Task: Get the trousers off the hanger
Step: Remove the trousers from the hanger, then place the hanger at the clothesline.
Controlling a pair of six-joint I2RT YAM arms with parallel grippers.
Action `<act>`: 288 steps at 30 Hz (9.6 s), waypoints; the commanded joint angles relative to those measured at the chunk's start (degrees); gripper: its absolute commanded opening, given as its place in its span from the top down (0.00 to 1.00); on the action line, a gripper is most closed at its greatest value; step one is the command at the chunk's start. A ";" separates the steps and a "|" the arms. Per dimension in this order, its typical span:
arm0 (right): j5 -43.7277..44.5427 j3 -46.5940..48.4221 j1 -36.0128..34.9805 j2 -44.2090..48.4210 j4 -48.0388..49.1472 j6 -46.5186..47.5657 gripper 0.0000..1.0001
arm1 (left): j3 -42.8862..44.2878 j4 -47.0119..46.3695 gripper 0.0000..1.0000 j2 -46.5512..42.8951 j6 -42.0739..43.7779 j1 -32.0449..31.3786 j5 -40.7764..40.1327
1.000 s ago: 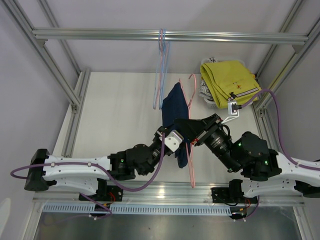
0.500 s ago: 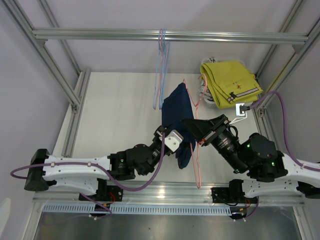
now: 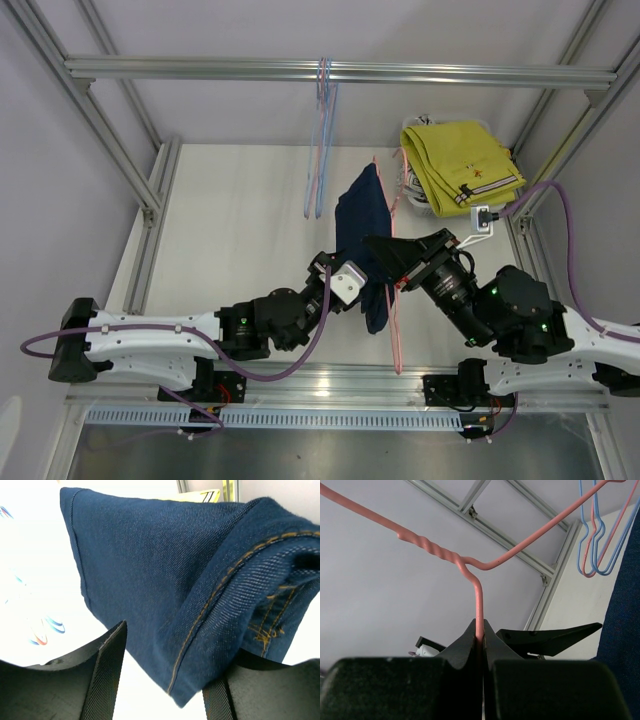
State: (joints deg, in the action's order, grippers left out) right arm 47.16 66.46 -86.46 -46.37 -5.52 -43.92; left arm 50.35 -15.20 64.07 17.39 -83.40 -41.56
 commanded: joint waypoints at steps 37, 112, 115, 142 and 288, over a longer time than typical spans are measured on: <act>-3.21 0.35 -0.38 -3.55 9.30 -2.30 1.00 | -0.25 -6.76 0.39 -0.71 -0.25 0.34 -9.24; 3.39 -40.00 17.54 3.31 -10.04 -31.23 1.00 | 2.56 5.01 0.99 -26.80 -10.27 4.47 -4.85; 1.36 -40.61 19.30 0.86 -8.02 -30.96 1.00 | 2.12 4.92 0.99 -28.56 -10.53 4.64 -2.65; -5.41 -47.56 27.48 -9.70 0.07 -29.82 1.00 | 3.09 7.99 0.99 -31.90 -13.17 7.72 -0.36; -30.71 42.70 44.79 -42.73 -19.62 22.92 1.00 | 5.99 14.23 0.92 -23.82 -16.24 8.69 2.62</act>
State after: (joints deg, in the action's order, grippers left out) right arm 19.88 104.55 -42.68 -86.21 -24.75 -22.20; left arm 52.62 2.79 40.58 2.83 -75.07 -40.73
